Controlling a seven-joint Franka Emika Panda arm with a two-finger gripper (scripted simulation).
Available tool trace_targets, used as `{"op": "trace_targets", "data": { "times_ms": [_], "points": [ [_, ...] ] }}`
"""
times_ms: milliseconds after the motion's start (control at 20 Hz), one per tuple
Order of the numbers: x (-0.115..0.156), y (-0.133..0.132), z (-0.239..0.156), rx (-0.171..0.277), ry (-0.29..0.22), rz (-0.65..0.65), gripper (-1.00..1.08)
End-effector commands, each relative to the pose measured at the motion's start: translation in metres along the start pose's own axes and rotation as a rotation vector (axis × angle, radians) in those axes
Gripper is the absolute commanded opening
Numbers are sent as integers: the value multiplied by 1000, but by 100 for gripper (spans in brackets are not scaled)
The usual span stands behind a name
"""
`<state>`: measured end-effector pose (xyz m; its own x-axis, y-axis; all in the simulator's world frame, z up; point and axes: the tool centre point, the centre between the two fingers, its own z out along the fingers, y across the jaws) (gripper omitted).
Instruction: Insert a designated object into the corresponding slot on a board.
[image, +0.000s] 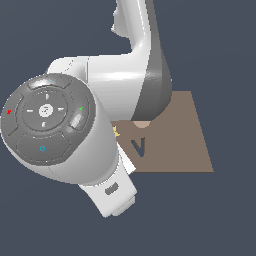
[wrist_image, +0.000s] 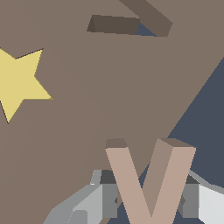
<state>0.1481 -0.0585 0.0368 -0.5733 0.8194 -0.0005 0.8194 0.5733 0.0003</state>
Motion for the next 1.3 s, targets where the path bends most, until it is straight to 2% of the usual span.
{"op": "trace_targets", "data": {
  "times_ms": [0, 400, 800, 1250],
  "points": [
    [9, 6, -1, 0, 0, -102, -100],
    [43, 17, -2, -1, -1, -439, -100],
    [81, 16, -3, -1, -1, -786, -100],
    [108, 5, -3, -1, 0, -1049, -100]
  ]
}}
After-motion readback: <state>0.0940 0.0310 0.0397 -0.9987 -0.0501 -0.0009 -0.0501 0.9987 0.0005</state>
